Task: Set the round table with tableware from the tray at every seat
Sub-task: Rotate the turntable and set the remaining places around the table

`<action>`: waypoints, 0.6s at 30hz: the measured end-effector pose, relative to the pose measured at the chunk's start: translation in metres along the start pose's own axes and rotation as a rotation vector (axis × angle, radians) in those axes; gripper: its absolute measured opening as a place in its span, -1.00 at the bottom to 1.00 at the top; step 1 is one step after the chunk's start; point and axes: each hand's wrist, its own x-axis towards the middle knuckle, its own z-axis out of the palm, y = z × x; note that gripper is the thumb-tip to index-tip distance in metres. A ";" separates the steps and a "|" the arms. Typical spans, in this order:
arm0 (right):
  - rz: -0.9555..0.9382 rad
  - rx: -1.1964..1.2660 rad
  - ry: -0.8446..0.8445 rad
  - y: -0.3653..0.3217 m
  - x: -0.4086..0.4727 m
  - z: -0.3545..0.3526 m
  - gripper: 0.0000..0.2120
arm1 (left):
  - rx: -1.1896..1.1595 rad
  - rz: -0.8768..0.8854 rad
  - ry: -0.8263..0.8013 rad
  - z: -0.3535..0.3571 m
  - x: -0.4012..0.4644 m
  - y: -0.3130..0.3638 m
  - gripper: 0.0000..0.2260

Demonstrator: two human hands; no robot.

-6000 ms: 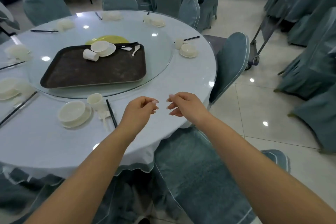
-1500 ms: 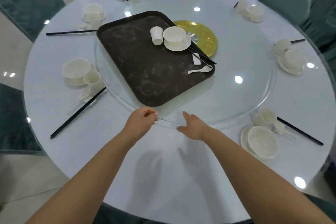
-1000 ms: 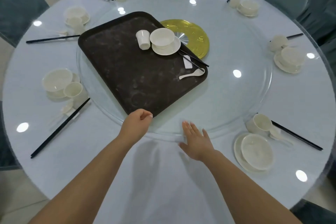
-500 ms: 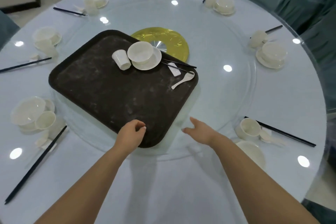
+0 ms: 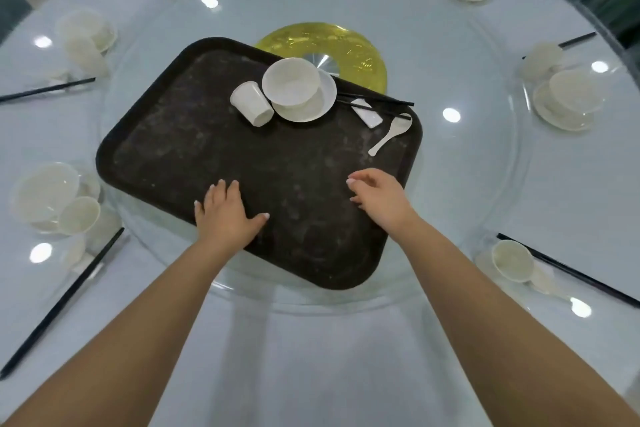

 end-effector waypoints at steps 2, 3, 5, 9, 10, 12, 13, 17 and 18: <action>0.015 -0.023 -0.018 -0.006 0.014 0.001 -0.81 | 0.042 -0.055 -0.027 0.002 0.009 -0.005 -0.04; 0.024 -0.017 -0.020 -0.010 0.021 0.002 -0.85 | 0.059 -0.070 -0.049 0.003 0.013 -0.006 0.01; 0.054 0.056 -0.018 -0.018 0.036 0.004 -0.88 | 0.079 -0.079 -0.100 0.007 0.016 -0.008 0.08; 0.122 0.188 0.044 -0.036 0.069 0.016 -0.85 | 0.060 -0.056 -0.091 0.023 0.008 -0.008 0.15; 0.139 0.217 0.059 -0.039 0.078 0.019 -0.81 | 0.060 -0.047 -0.073 0.027 0.004 -0.005 0.15; 0.171 0.303 0.080 -0.043 0.096 0.027 -0.69 | 0.065 -0.051 -0.047 0.034 -0.001 0.001 0.14; 0.177 0.339 0.097 -0.045 0.104 0.031 -0.66 | 0.068 -0.060 -0.038 0.036 -0.004 0.005 0.13; 0.219 0.351 0.135 -0.051 0.135 0.034 -0.69 | 0.076 -0.078 0.010 0.044 -0.014 0.016 0.13; 0.235 0.347 0.132 -0.053 0.142 0.033 -0.73 | 0.076 -0.078 0.031 0.047 -0.016 0.017 0.13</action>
